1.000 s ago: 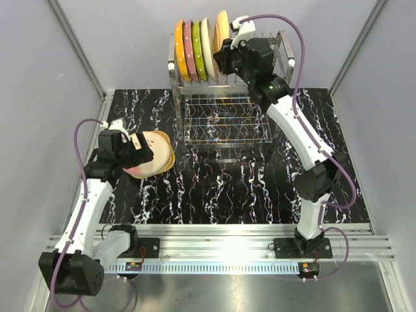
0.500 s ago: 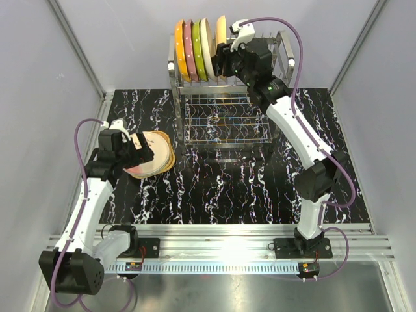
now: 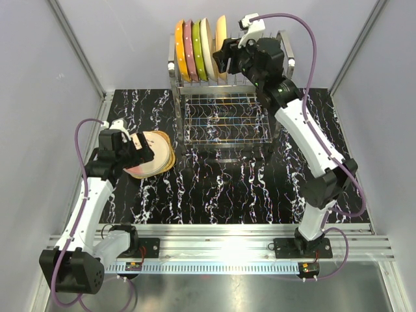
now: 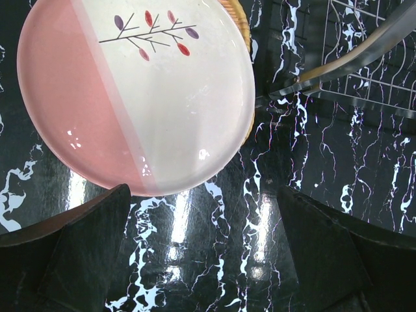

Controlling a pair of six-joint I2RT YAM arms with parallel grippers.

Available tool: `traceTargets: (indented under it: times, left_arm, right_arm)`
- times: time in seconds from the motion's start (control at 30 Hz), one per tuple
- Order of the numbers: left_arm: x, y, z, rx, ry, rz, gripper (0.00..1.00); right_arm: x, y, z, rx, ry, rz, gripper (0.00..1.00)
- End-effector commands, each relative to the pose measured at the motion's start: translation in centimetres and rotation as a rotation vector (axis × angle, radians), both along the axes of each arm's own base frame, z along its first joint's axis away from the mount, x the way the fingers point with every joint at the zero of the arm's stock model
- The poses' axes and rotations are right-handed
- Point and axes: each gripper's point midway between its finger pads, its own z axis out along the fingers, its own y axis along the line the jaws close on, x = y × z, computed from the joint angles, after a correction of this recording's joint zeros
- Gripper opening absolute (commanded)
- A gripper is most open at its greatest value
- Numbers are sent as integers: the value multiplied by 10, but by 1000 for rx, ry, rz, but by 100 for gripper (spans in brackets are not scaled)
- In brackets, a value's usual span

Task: Load the plates into the dish rack
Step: Insert the plate into the dish rack

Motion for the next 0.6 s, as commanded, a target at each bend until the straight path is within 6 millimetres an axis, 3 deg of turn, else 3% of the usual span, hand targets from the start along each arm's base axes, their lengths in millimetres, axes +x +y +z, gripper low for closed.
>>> traceTargets:
  times: [0.0,0.1,0.13,0.2,0.43,0.57]
  left_arm:
    - [10,-3,14,-15,-55,-20,99]
    - [10,-3,14,-14,-55,-19,99]
    - [10,-3,14,-15,-54,-20,99]
    - [9,-3,14,-14,-54,-19,99]
    - [9,-4,14,-16,-53,-21,99]
    - [9,-4,14,-18,-54,-26,99]
  right_arm:
    - [-23,-9,43,61,-86,16,66]
    - [-28,-8,44,75,-90,39,61]
    - [-30,-6,43,80,-85,52,52]
    - [-33,0,41,95,-69,84,48]
    - [-37,17,24,123,-25,169,45]
    - [-44,18,30,134,-40,198,45]
